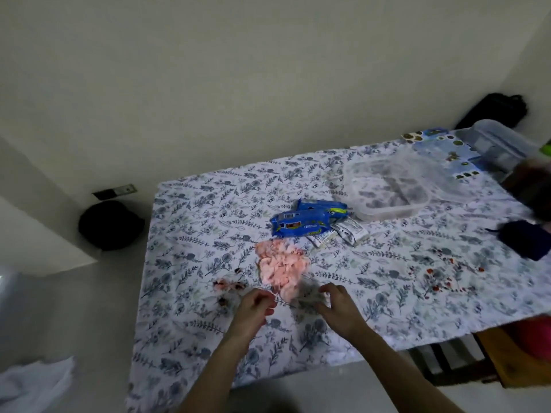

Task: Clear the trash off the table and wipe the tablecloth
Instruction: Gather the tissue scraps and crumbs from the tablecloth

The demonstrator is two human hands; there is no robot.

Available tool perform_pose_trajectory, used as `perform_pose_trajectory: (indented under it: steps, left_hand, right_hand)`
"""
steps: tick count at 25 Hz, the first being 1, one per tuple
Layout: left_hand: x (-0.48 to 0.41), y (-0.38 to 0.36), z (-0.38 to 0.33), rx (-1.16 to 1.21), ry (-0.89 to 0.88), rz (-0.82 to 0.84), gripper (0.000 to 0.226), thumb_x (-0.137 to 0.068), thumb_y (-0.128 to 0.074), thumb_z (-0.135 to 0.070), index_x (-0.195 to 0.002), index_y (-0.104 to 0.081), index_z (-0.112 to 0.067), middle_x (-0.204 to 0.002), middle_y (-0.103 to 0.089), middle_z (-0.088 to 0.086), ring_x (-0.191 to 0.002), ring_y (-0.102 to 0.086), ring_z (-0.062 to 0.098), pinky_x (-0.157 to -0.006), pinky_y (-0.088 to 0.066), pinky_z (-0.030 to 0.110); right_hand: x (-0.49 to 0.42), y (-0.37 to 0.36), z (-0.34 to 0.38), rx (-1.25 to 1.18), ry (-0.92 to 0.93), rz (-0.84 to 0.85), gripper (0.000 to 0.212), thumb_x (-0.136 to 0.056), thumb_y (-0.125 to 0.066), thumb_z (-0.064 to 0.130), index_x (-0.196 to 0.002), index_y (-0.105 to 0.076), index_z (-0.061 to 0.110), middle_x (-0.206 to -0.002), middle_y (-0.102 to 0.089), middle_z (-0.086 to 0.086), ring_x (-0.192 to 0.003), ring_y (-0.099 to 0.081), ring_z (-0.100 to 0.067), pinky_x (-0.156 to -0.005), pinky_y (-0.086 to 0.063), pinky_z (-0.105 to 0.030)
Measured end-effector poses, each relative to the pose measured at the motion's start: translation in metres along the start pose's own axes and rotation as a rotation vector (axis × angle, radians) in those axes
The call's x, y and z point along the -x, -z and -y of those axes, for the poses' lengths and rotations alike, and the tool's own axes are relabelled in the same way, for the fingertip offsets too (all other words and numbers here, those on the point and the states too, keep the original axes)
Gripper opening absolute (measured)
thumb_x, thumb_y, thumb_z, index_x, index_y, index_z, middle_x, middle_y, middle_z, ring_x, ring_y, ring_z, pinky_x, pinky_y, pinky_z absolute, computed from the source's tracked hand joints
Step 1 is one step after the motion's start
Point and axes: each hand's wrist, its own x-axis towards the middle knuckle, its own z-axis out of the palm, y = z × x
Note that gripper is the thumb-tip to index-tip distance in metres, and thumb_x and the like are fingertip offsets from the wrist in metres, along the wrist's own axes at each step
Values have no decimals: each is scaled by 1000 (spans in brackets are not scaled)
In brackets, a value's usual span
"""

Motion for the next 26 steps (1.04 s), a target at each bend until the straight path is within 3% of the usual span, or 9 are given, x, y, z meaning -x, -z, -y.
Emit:
perform_pose_trajectory:
  steps: [2,4,6,11,14,18,23,26]
  left_hand:
    - [-1,7,0,41,16,-34,14,-91,-53,-16,-97,-65,-12,-98,-70,10,-88,-65,22,-78,-48,33]
    - [-10,16,2,59,38,-69,14,-90,-54,-17,-97,-65,-12,-96,-72,9,-89,-67,24,-76,-48,32]
    - [-23,25,1,77,52,-79,14,-92,-53,-16,-99,-63,-9,-92,-72,7,-84,-68,22,-73,-48,31]
    - [-68,31,-24,71,34,-13,16,-92,-52,-16,-102,-62,-8,-100,-70,10,-96,-66,25,-85,-50,37]
    - [-94,26,-45,61,-12,63,16,-93,-51,-15,-102,-62,-10,-101,-69,8,-93,-65,22,-81,-50,33]
    - [-118,23,-54,48,-36,133,16,-94,-48,-14,-104,-60,-9,-104,-69,9,-94,-65,22,-83,-51,34]
    - [-132,38,-53,119,-10,47,15,-93,-49,-11,-99,-61,-6,-98,-71,11,-88,-67,25,-77,-50,33]
    - [-137,50,-46,129,-5,-50,13,-94,-50,-10,-88,-61,-11,-95,-70,12,-82,-65,24,-69,-49,29]
  right_hand:
    - [-10,-8,8,-18,39,41,37,-89,-59,24,-123,-52,11,-124,-48,-14,-102,-54,-26,-75,-37,-20]
    - [-22,-17,13,-31,70,71,36,-89,-60,23,-122,-53,11,-122,-49,-13,-95,-50,-18,-67,-35,-2]
    - [-29,-22,14,-22,73,91,37,-89,-61,21,-122,-52,9,-121,-49,-13,-93,-46,-14,-66,-34,4]
    - [-38,-4,3,24,-50,21,38,-89,-61,24,-123,-52,9,-122,-49,-15,-107,-53,-28,-78,-37,-24]
    - [-51,10,0,48,-112,-25,37,-89,-61,23,-122,-51,10,-123,-50,-14,-112,-52,-28,-83,-39,-26]
    - [-63,15,6,32,-110,-79,34,-89,-61,21,-120,-54,8,-114,-58,-10,-104,-57,-22,-83,-42,-24]
    - [-78,18,5,-11,-64,-73,23,-89,-61,17,-111,-60,9,-93,-67,-5,-73,-58,-7,-60,-40,-10]
    - [-95,16,0,60,26,-40,19,-88,-60,17,-107,-59,15,-93,-64,-5,-77,-59,-12,-65,-44,-17]
